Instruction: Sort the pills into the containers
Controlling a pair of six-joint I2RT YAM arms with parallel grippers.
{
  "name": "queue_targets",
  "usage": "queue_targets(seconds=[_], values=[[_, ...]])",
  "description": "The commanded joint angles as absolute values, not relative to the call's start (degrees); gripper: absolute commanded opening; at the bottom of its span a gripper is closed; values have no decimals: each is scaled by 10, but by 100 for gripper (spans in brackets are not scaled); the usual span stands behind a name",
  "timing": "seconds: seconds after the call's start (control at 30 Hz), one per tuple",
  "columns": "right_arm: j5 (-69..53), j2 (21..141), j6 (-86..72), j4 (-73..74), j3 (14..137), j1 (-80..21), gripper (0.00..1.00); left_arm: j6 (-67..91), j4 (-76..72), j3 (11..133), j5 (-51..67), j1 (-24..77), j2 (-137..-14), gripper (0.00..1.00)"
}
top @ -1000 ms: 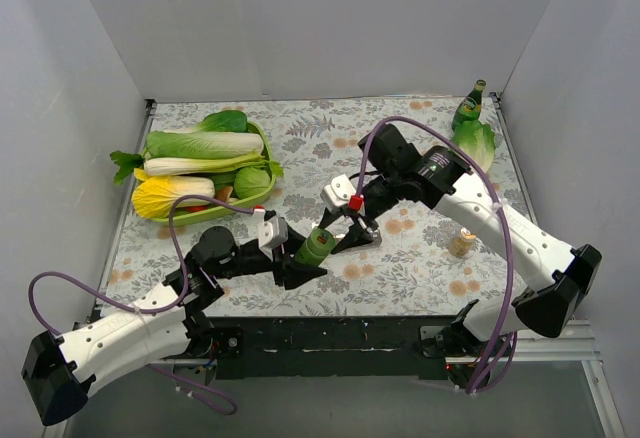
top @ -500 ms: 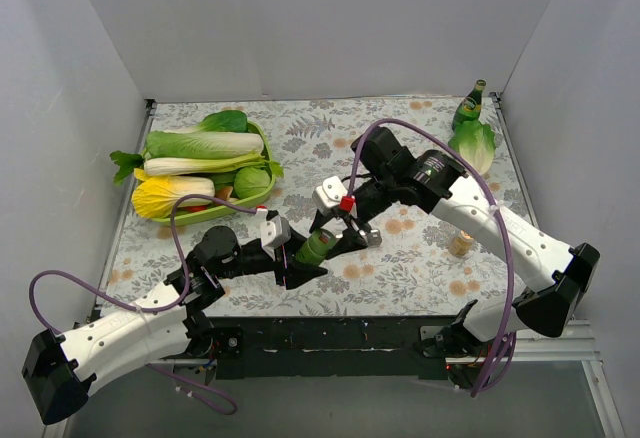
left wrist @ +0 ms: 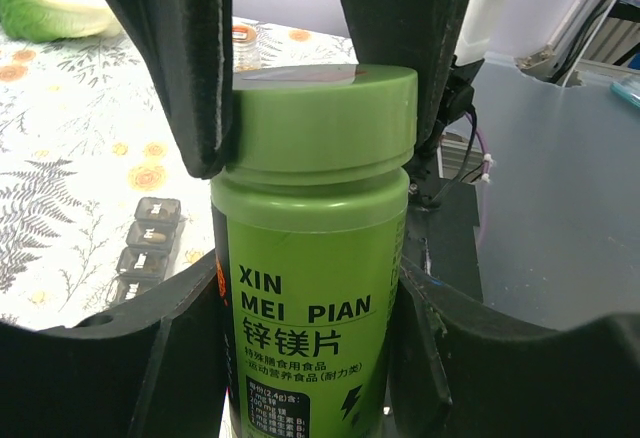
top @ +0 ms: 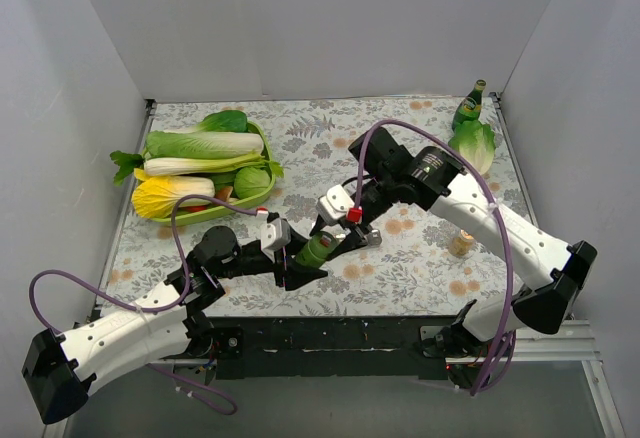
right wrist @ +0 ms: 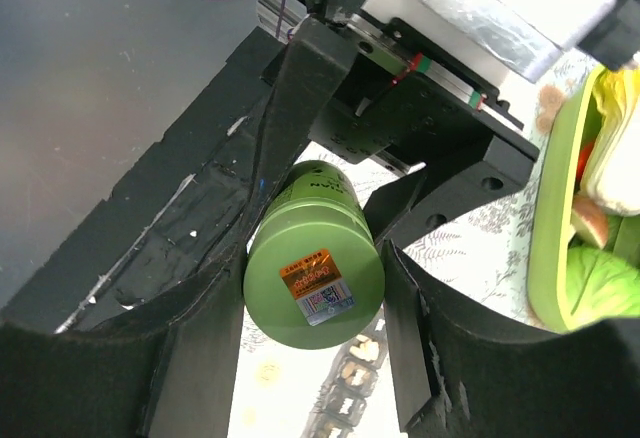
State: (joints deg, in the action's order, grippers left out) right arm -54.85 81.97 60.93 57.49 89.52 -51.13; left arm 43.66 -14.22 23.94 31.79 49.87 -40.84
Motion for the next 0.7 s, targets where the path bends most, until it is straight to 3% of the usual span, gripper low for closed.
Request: queue_targets(seconds=[0.0, 0.37, 0.67], values=[[-606, 806, 765, 642, 931, -526, 26, 450, -141, 244, 364, 496, -403, 0], [-614, 774, 791, 626, 878, -542, 28, 475, -172, 245, 408, 496, -404, 0], [-635, 766, 683, 560, 840, -542, 29, 496, -221, 238, 375, 496, -388, 0]])
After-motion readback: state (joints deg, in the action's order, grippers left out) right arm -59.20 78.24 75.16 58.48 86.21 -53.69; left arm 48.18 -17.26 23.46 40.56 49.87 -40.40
